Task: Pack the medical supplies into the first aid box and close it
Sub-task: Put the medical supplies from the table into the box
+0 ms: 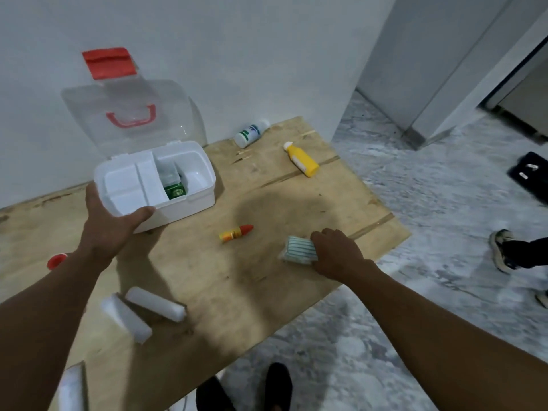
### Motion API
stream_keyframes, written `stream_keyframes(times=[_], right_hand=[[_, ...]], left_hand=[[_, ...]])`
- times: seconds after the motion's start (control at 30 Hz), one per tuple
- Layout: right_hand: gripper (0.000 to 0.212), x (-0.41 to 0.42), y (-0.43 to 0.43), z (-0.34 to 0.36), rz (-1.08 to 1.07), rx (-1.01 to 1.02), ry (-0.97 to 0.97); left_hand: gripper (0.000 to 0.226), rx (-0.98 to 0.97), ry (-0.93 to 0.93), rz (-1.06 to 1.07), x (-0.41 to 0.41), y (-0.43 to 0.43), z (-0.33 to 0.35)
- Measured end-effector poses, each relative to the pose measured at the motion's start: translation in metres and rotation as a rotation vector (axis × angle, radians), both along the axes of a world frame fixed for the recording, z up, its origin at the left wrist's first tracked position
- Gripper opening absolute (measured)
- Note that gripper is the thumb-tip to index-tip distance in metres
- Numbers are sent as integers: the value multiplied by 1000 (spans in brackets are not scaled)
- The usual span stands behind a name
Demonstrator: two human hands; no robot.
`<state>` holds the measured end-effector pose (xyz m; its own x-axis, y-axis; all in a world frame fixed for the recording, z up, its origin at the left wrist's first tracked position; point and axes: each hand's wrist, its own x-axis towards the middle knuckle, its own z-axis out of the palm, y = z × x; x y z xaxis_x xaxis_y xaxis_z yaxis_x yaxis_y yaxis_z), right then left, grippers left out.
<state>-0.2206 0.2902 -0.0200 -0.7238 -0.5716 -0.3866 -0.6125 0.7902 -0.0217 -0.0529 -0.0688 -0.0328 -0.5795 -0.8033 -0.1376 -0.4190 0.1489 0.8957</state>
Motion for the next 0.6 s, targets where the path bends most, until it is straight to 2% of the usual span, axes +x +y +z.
stream_keyframes(times=[0.23, 0.4, 0.6], right_hand=[[53, -18, -34, 18, -19, -179, -26], [55, -34, -89, 40, -97, -388, -18], [47, -38, -153, 70, 59, -603, 135]], left_hand=[[101, 15, 12, 13, 2, 0, 0], [103, 27, 28, -16, 4, 3, 5], [109, 46, 71, -39, 3, 4, 8]])
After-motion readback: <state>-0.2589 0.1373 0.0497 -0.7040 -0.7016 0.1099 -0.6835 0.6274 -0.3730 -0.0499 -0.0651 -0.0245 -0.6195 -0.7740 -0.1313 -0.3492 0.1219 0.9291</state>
